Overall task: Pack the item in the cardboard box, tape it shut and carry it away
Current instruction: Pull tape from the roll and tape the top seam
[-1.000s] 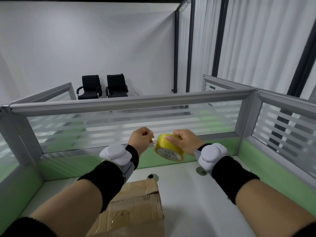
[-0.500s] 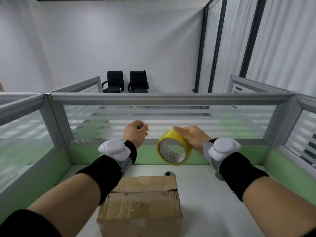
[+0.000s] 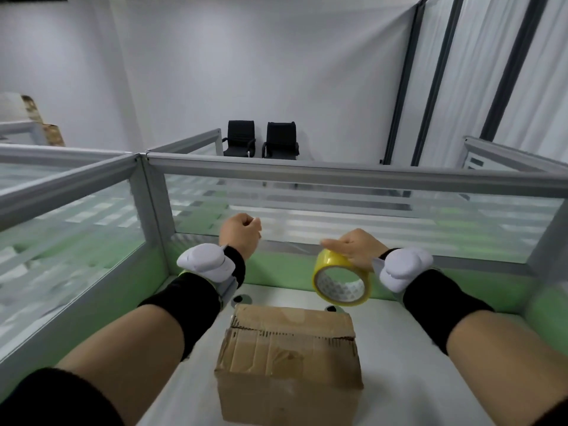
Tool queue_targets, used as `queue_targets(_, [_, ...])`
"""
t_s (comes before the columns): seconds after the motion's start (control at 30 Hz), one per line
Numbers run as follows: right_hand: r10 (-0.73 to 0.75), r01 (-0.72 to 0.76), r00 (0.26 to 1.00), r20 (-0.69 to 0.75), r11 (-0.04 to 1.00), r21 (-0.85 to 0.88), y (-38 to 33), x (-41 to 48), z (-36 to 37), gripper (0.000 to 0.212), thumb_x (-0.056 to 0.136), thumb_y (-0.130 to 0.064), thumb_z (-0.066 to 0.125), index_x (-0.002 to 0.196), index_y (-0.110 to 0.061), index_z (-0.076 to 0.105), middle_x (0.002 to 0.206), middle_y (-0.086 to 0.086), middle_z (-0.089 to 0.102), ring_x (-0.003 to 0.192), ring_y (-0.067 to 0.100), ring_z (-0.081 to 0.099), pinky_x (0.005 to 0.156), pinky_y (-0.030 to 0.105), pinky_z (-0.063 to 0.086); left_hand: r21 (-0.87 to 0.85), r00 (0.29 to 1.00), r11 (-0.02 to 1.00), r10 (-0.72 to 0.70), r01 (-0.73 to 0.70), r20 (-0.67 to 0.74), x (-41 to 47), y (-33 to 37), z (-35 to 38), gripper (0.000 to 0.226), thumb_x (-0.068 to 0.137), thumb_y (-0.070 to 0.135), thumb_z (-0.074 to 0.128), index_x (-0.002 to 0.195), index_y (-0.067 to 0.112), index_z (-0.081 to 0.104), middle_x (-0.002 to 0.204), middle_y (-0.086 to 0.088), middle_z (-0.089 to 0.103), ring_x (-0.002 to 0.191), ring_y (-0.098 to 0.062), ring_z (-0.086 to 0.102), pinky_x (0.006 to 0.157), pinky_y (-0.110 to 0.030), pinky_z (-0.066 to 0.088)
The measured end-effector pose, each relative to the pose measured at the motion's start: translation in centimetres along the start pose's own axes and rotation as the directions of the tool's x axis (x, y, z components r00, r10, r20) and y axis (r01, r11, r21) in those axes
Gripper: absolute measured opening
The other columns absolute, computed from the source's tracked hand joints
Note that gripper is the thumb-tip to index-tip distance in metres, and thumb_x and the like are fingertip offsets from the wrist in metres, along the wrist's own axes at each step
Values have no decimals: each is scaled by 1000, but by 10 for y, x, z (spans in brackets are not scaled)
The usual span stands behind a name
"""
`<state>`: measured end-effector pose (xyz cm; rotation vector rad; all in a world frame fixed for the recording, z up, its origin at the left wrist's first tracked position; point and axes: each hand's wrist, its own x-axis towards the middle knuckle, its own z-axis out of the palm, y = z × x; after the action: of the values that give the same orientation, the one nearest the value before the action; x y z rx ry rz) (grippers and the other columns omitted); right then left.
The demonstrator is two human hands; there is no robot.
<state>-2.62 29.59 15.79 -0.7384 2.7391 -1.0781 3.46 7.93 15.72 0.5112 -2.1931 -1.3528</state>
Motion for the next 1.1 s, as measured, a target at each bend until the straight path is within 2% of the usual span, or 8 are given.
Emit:
queue_targets(0.07, [12, -12, 1000, -6, 993, 120, -4, -1, 0, 58, 84, -48, 59, 41, -19, 33, 40, -8, 35, 41, 8, 32, 45, 11, 32, -9, 999, 999, -36, 36, -5, 3, -5, -4, 33, 91, 17, 48, 58, 17, 52, 57, 4, 54, 51, -12, 44, 51, -22, 34])
queue_targets(0.17, [91, -85, 996, 3, 917, 390, 1, -8, -2, 49, 73, -55, 64, 49, -16, 47, 45, 0, 48, 45, 15, 43, 56, 23, 41, -52, 996, 995, -83, 81, -30, 5, -17, -9, 36, 89, 14, 49, 53, 19, 51, 55, 1, 53, 51, -14, 43, 54, -25, 35])
queue_targets(0.23, [106, -119, 993, 57, 808, 577, 5, -13, -4, 48, 59, -56, 67, 54, -11, 51, 41, 2, 50, 40, 16, 45, 49, 23, 42, -50, 994, 993, -105, 103, -44, 4, -27, -13, 37, 89, 14, 50, 52, 19, 51, 54, 2, 53, 51, -14, 43, 56, -24, 35])
queue_targets(0.33, [99, -129, 992, 83, 740, 660, 13, -15, 0, 42, 63, -46, 68, 69, -6, 55, 57, 10, 53, 52, 23, 48, 57, 26, 43, -36, 993, 995, -97, 94, -66, -1, -38, -13, 38, 89, 15, 51, 51, 19, 51, 53, 5, 53, 51, -12, 44, 51, -21, 34])
queue_targets(0.47, [116, -121, 993, 35, 943, 312, 14, -8, 11, 42, 84, -41, 62, 56, -11, 54, 47, 1, 52, 49, 16, 44, 52, 24, 38, 42, 993, 994, -100, 103, -62, -7, -52, -10, 32, 89, 15, 50, 57, 12, 54, 59, -4, 57, 59, -22, 47, 55, -24, 36])
queue_targets(0.57, [91, -91, 992, 85, 996, 1, 10, -3, 18, 50, 87, -46, 56, 55, -10, 46, 57, 5, 42, 53, 16, 35, 53, 25, 30, 114, 990, 988, -90, 103, -107, -4, -64, -17, 25, 90, 16, 46, 68, 5, 54, 73, -14, 56, 69, -24, 47, 65, -31, 38])
queue_targets(0.83, [192, -59, 963, 189, 836, -546, -17, 0, 50, 58, 91, -48, 49, 50, -13, 28, 55, 5, 30, 53, 21, 30, 52, 30, 22, 164, 965, 952, -244, 257, -96, -21, -115, -20, 28, 93, 20, 42, 72, 2, 50, 79, -18, 54, 72, -25, 46, 67, -31, 32])
queue_targets(1.1, [281, -57, 919, 277, 789, -611, -25, 5, 98, 55, 91, -41, 53, 51, -13, 27, 52, 4, 27, 46, 17, 23, 47, 28, 17, 129, 915, 906, -400, 403, -55, -37, -163, -28, 22, 89, 14, 46, 74, 2, 57, 83, -18, 60, 77, -28, 53, 70, -31, 38])
